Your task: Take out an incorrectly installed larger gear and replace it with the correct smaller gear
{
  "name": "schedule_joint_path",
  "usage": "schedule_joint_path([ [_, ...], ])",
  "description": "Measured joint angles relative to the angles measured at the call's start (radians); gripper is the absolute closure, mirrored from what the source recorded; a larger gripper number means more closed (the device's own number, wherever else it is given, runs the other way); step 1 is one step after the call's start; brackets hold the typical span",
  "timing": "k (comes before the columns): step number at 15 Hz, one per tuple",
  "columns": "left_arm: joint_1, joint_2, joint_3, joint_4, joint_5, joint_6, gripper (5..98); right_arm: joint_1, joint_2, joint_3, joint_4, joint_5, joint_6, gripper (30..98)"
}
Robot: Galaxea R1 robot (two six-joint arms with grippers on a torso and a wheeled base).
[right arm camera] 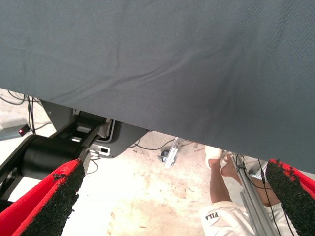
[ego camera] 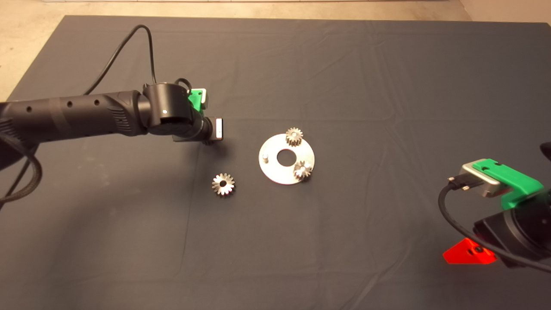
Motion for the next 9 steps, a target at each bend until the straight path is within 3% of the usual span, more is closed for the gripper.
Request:
schedule_joint_path([
  [9,0.000,0.000,0.000,0.000,0.000,0.002,67.8,0.000,0.000,0.000,0.000,0.000,0.000,30.8],
])
